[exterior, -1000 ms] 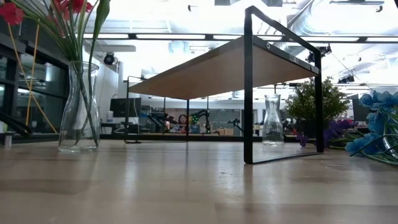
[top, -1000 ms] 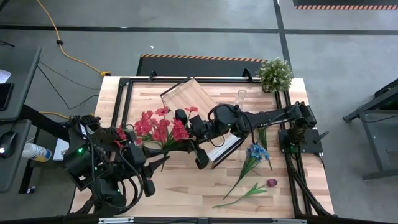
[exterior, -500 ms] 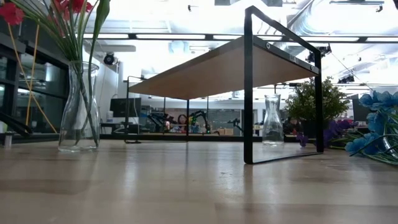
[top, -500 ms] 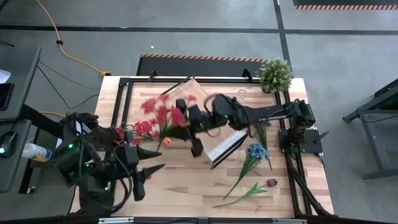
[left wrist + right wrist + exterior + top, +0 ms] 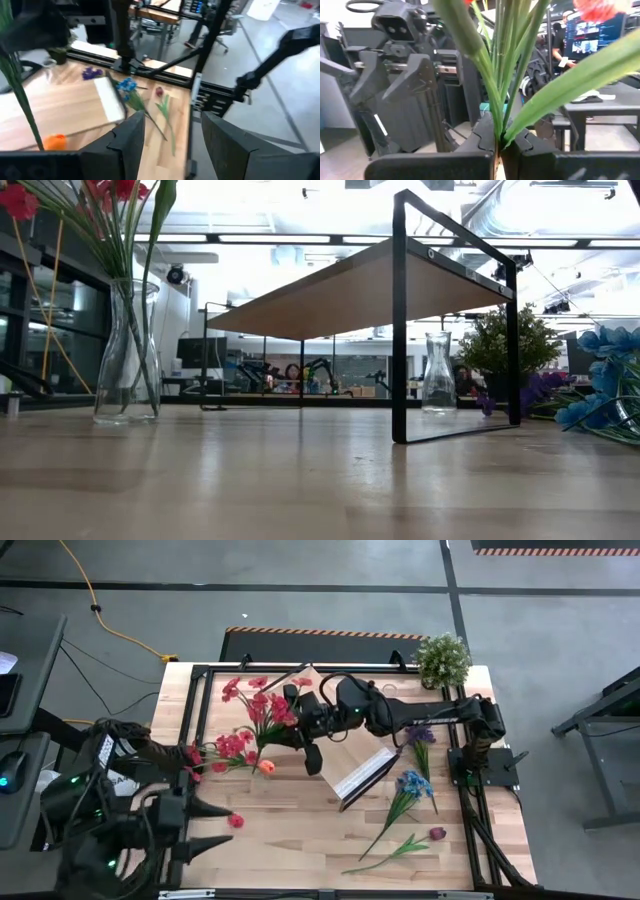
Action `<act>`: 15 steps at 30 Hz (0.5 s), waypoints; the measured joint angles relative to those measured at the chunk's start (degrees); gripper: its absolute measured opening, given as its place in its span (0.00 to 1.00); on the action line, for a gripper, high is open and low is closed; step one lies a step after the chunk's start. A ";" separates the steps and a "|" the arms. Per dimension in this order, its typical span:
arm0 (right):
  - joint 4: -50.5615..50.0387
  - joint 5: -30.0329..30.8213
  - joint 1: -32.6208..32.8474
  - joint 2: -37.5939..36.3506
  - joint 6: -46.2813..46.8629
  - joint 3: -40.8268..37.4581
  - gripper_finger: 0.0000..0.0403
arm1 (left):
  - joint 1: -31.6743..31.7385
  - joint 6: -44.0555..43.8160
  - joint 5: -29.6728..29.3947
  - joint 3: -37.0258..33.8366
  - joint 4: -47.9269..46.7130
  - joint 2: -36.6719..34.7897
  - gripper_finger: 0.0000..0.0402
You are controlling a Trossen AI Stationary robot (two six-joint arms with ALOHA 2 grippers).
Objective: Pick and place flowers into a vace then onto a shelf
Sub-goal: Put the red flowers into the bottom transparent vase
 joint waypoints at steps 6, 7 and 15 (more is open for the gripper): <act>-2.32 -5.03 1.09 -0.55 1.48 4.19 0.00 | -3.08 -2.21 -0.90 0.00 -0.07 0.00 0.57; -3.34 -5.79 1.65 -0.57 1.43 5.48 0.00 | -3.25 -2.42 -0.95 0.00 -0.07 0.00 0.57; -21.10 -2.39 8.95 -0.57 -11.25 15.16 0.00 | -3.50 -3.73 -0.56 -0.52 -1.17 0.06 0.57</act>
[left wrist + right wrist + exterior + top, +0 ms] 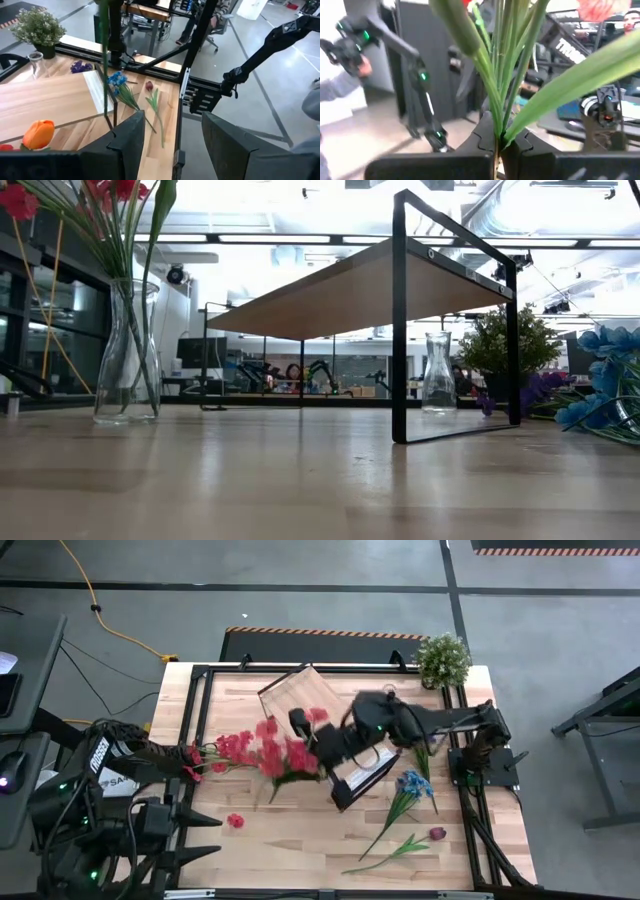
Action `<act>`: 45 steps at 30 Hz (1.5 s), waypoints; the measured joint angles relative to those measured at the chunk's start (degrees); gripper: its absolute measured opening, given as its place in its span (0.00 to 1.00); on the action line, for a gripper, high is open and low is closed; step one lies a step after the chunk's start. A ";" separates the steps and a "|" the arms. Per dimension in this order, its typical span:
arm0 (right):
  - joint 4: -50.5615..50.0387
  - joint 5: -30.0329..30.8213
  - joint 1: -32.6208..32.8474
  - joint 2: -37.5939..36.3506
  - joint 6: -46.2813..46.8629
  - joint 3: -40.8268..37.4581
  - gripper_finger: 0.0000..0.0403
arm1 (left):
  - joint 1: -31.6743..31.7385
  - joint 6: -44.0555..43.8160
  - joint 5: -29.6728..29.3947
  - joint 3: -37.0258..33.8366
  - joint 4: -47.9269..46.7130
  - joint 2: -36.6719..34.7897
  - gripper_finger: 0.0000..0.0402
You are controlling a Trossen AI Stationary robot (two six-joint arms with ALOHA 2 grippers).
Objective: Pick and place flowers into a vace then onto a shelf
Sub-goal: Put the red flowers into the bottom transparent vase
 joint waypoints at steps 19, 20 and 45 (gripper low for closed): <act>-10.16 18.39 10.69 0.77 -5.75 -0.43 0.00 | 0.00 -9.41 3.40 0.00 -5.28 2.89 0.57; -10.32 18.62 10.99 1.24 -5.75 -0.43 0.00 | 0.00 -10.90 3.50 -0.06 -5.71 3.26 0.57; 3.80 36.56 10.36 11.59 -12.39 -0.48 0.00 | -1.67 -32.94 25.81 -15.32 -5.46 3.62 0.57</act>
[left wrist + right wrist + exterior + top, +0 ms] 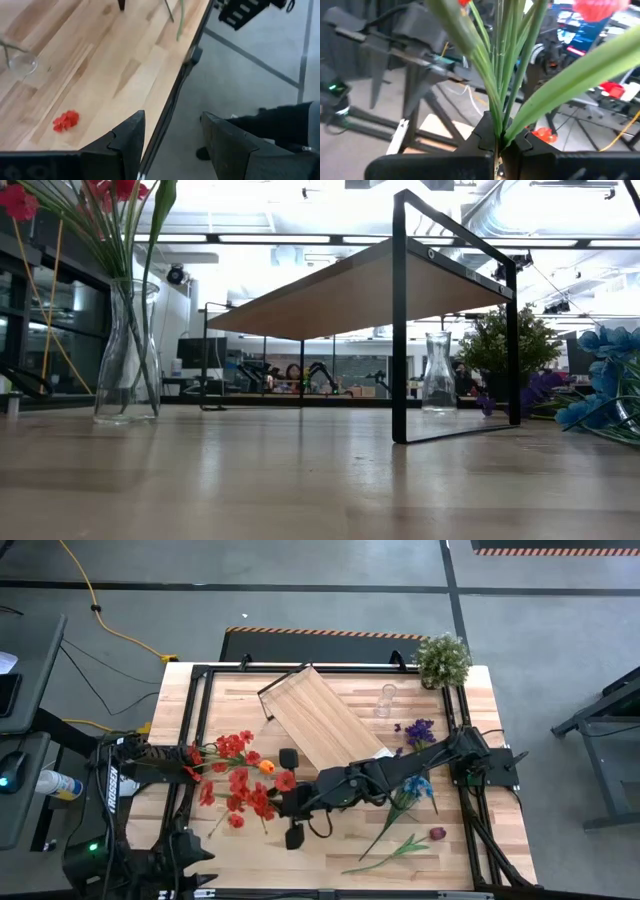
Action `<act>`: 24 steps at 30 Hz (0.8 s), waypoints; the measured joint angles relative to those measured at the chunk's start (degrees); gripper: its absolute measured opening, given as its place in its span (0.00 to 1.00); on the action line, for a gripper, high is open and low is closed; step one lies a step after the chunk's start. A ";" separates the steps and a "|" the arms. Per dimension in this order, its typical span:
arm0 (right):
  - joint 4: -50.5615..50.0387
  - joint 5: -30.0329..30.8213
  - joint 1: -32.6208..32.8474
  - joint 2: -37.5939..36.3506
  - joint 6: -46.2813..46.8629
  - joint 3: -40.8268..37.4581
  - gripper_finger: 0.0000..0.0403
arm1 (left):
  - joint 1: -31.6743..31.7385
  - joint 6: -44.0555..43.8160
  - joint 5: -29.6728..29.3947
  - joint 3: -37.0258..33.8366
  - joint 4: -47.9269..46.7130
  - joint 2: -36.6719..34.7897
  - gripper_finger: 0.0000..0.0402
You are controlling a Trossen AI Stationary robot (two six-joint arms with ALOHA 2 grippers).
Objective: Pick and place flowers into a vace then onto a shelf
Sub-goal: Put the red flowers into the bottom transparent vase
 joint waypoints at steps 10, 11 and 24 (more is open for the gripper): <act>1.88 5.93 0.76 0.37 -5.42 3.94 0.00 | -2.66 -3.96 -0.93 -4.51 0.04 -0.03 0.57; 1.68 6.21 0.84 0.26 -6.49 5.05 0.00 | -2.61 -4.33 -0.45 -4.94 -0.06 -0.07 0.57; -16.76 4.62 -6.70 0.07 -4.13 14.27 0.00 | -2.43 -8.88 4.25 -7.96 1.35 -0.05 0.57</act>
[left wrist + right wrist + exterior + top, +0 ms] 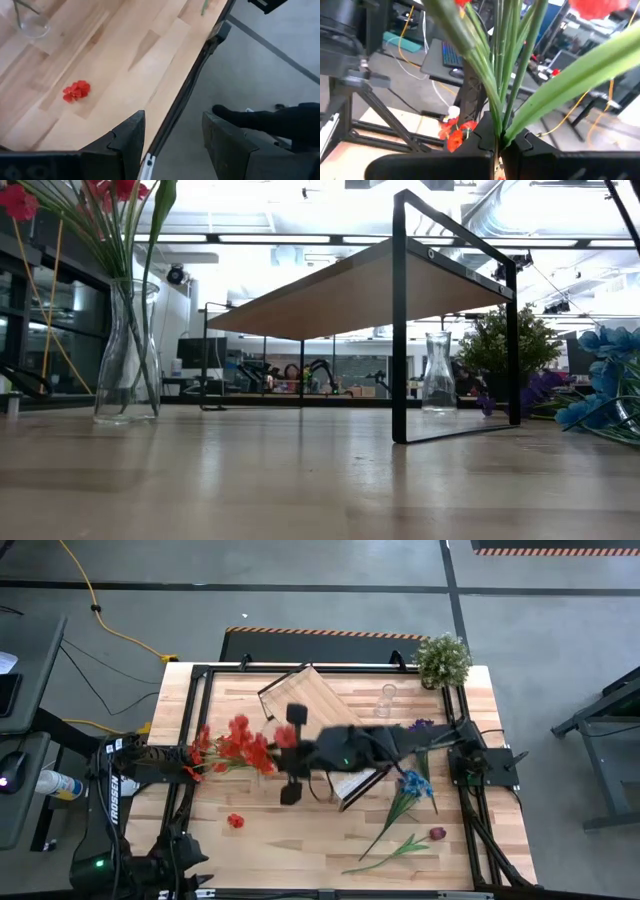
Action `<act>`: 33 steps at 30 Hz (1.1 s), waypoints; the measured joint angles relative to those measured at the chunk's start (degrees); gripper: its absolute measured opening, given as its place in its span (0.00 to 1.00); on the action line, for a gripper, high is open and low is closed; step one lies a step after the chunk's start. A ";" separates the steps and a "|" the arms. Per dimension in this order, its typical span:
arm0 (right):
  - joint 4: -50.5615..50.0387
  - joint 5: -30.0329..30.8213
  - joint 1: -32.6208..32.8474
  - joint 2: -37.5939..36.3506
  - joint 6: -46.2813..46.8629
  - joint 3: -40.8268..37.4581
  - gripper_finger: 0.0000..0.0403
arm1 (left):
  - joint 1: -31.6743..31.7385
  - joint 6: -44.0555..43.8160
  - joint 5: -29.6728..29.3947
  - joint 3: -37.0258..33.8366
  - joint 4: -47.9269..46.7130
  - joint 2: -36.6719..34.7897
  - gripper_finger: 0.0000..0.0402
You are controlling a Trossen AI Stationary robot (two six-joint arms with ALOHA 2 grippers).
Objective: Pick and place flowers into a vace then onto a shelf
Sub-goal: Put the red flowers into the bottom transparent vase
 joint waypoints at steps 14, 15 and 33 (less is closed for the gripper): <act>-2.86 -19.85 -13.95 0.19 14.56 -0.02 0.00 | -0.01 1.55 0.02 0.00 2.95 0.00 0.57; -2.84 -21.32 -14.49 0.19 15.37 -0.31 0.00 | -0.01 1.83 0.02 0.00 2.87 0.00 0.57; 14.30 -31.53 -15.92 0.41 24.50 -14.03 0.00 | -0.01 2.02 0.00 0.00 1.97 0.02 0.57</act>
